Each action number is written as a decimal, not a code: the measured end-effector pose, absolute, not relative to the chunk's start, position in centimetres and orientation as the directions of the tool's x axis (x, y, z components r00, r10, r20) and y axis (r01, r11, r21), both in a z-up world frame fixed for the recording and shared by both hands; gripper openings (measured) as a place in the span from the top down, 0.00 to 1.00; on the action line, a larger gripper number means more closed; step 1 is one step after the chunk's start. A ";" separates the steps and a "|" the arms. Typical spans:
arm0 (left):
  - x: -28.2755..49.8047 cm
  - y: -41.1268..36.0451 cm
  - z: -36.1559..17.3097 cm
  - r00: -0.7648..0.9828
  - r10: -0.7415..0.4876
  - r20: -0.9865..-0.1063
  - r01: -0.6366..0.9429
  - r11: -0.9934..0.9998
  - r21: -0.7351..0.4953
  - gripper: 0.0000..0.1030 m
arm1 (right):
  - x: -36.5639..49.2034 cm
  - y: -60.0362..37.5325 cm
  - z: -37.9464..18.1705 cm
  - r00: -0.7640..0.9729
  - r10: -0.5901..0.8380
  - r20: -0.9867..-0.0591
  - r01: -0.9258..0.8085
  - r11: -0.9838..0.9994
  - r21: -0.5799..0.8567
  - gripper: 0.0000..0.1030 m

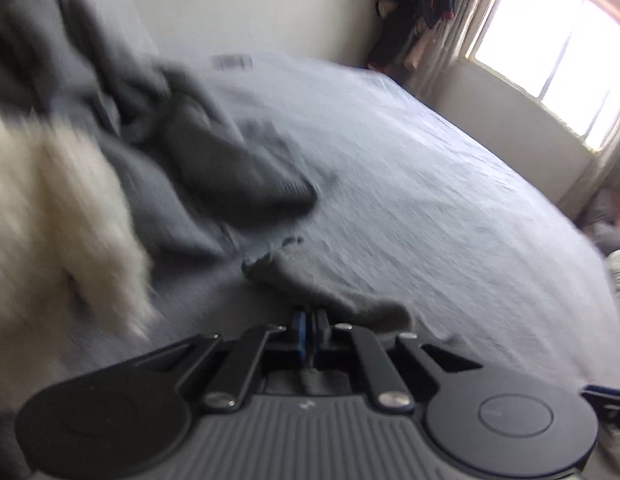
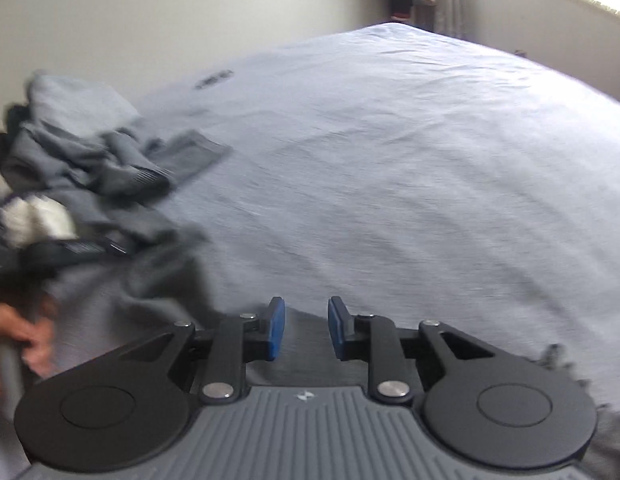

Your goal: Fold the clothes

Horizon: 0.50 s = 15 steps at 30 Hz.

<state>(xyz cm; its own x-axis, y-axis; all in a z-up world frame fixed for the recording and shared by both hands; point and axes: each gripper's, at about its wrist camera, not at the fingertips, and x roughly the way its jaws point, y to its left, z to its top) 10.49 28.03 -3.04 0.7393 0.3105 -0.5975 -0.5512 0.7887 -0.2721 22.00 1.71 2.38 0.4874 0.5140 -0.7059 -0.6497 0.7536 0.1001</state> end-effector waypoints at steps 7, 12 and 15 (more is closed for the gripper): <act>10.0 28.8 -2.7 0.686 0.381 -0.620 -0.599 0.779 -0.185 0.97 | 23.9 1.5 0.0 0.507 0.399 -0.764 -0.650 0.759 -0.036 0.65; 9.7 29.0 -2.2 0.719 0.367 -0.590 -0.578 0.787 -0.216 0.97 | 23.9 2.8 -1.8 0.515 0.394 -0.761 -0.676 0.733 -0.078 0.68; 9.9 29.2 -2.5 0.732 0.352 -0.583 -0.569 0.786 -0.240 0.97 | 23.3 3.1 -1.8 0.509 0.431 -0.745 -0.688 0.724 -0.051 0.97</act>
<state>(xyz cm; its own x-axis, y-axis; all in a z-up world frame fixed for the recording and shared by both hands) 9.92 29.16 -2.45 0.7325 0.3520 -0.5827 -0.5690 0.7865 -0.2401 23.35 3.11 -1.77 0.5089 0.4308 -0.7453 -0.6881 0.7238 -0.0515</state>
